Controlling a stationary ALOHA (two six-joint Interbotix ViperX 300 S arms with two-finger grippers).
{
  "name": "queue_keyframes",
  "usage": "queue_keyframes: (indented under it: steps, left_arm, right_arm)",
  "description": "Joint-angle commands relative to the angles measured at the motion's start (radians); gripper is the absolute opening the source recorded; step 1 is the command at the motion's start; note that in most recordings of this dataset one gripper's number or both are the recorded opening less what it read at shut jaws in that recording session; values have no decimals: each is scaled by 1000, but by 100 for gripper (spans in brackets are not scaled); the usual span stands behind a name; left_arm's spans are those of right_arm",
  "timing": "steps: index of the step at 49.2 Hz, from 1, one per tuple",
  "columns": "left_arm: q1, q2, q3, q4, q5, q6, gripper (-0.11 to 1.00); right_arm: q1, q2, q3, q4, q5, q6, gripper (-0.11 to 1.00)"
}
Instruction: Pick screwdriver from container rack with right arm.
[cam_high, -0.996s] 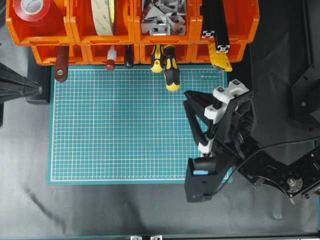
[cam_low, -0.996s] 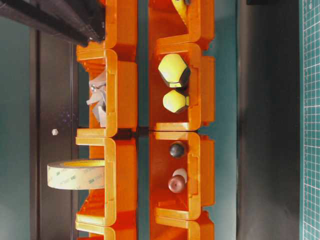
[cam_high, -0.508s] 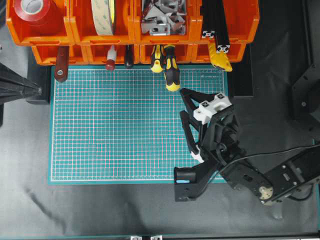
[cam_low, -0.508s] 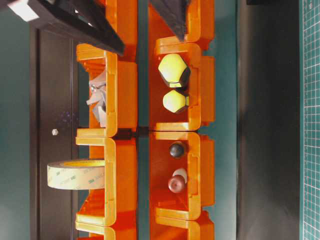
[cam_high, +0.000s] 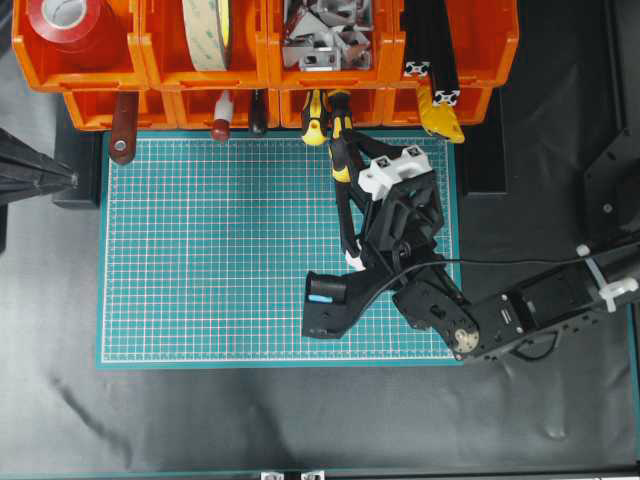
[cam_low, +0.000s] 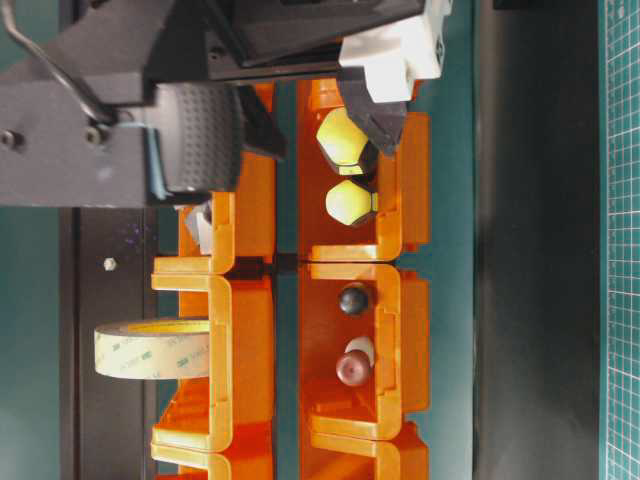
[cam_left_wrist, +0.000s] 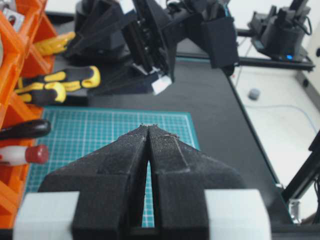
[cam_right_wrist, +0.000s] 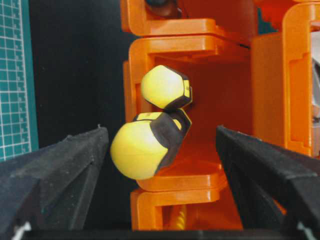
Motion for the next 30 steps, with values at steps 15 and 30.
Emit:
queue_keyframes:
  steps: [15, 30]
  left_arm:
    - [0, 3, -12, 3, -5, -3, -1]
    - [0, 3, -12, 3, -6, -3, 0]
  right_arm:
    - [-21, -9, 2, -2, -48, 49, 78]
    - [-38, -6, -2, 86, -58, 78, 44]
